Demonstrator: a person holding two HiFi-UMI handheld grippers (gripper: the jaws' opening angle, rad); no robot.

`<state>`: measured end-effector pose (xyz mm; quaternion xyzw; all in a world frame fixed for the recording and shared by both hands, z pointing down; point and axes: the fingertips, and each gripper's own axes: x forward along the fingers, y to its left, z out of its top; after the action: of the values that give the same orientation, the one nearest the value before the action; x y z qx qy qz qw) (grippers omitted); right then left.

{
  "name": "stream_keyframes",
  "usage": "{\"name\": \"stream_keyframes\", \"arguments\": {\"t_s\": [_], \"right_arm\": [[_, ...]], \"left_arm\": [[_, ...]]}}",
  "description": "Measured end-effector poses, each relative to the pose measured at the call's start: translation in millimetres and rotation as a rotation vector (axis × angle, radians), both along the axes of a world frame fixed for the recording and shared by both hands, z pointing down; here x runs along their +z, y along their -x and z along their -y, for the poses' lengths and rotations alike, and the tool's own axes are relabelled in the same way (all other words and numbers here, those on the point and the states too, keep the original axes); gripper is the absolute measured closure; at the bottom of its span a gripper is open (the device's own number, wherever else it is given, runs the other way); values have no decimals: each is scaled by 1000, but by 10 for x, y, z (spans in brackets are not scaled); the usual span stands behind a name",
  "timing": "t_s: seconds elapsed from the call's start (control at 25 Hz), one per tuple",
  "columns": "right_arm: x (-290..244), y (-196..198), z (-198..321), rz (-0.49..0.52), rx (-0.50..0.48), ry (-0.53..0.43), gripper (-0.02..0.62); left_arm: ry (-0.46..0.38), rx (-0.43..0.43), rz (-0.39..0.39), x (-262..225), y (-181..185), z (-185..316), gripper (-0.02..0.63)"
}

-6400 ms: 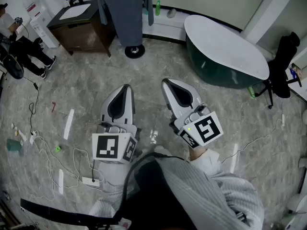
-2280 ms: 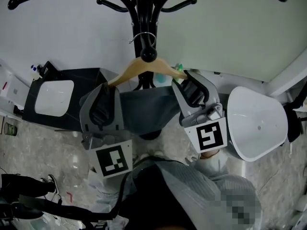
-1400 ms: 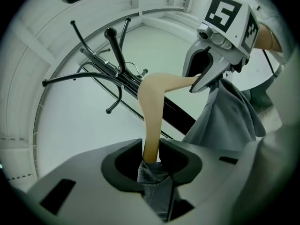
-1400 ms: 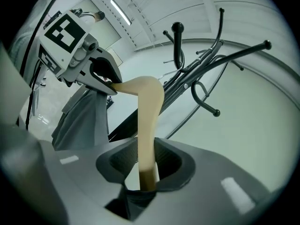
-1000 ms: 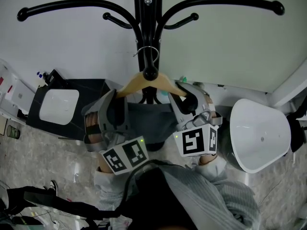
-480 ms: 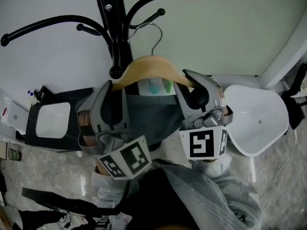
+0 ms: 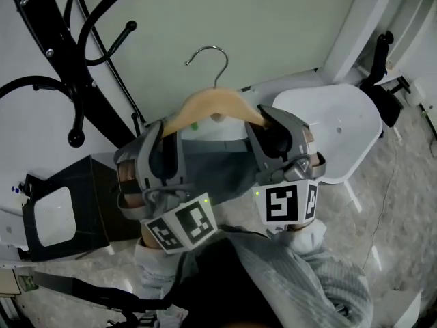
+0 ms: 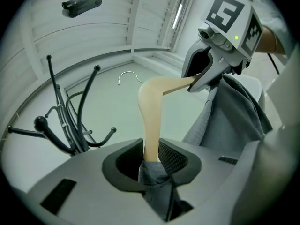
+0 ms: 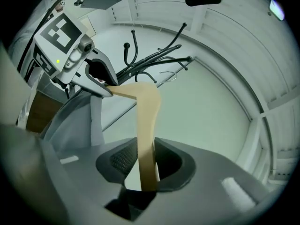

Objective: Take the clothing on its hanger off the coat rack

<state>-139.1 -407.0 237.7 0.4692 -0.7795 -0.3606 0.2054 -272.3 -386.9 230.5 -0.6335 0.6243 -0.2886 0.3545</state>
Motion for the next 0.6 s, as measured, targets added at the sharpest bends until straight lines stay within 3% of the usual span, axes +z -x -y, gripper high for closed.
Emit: {"name": "stream_keyframes", "arguments": {"t_s": [0.24,0.6], "right_arm": [[243,-424,38,-36,112,26,492],[512,-815,46,-29,182,65,495]], "left_arm": [[55,104,-6,281,-416,201,503],[93,174,11,502,-817,313,505]]}}
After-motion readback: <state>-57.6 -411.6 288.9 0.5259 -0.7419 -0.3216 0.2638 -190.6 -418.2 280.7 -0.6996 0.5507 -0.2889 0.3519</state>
